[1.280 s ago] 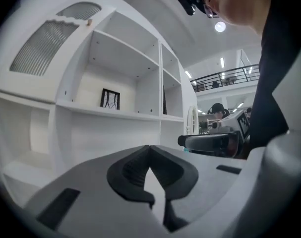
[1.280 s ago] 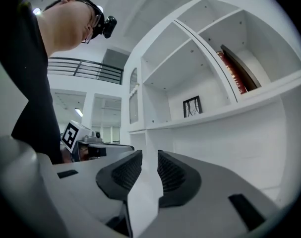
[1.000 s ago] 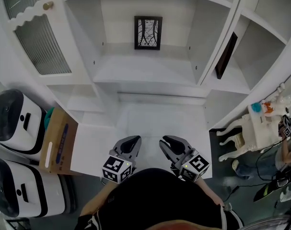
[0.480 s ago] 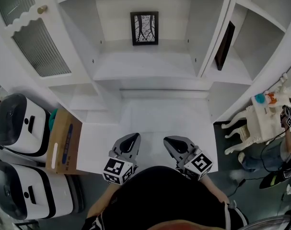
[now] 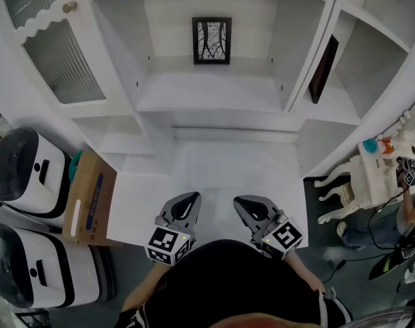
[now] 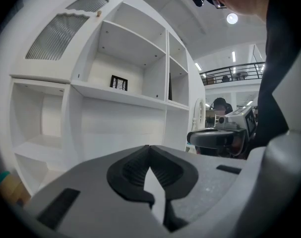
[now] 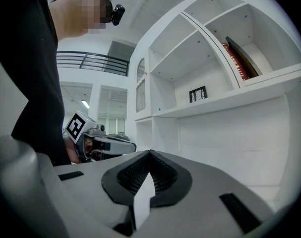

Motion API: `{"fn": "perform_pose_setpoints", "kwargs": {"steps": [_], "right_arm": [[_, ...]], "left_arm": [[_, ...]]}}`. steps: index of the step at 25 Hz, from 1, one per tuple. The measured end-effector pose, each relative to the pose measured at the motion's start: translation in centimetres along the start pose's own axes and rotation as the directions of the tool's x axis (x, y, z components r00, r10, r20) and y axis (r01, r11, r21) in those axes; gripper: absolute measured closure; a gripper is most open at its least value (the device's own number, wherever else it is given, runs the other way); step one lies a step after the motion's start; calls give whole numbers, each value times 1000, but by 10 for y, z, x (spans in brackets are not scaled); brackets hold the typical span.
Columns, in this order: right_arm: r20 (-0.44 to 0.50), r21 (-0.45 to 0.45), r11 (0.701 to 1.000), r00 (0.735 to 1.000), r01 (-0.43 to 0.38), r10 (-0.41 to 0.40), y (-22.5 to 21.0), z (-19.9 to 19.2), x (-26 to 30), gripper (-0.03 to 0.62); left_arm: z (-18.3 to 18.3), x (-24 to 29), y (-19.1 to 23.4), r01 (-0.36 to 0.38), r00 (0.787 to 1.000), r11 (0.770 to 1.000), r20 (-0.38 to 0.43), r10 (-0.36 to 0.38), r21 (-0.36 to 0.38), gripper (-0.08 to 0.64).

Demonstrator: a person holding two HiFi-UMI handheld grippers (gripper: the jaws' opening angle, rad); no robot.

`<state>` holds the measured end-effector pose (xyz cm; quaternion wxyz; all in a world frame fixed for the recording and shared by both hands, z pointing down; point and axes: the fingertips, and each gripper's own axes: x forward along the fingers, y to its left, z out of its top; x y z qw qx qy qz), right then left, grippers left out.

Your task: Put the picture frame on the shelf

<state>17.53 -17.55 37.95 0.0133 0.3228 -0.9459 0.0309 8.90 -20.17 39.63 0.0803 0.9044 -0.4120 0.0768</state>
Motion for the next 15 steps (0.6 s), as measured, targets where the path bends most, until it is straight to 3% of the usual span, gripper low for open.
{"fn": "perform_pose_setpoints", "kwargs": {"steps": [15], "right_arm": [[-32, 7, 1000, 999, -26, 26, 4, -8, 2, 574]], "left_arm": [[-9, 1, -2, 5, 1000, 999, -20, -6, -41, 554]]}}
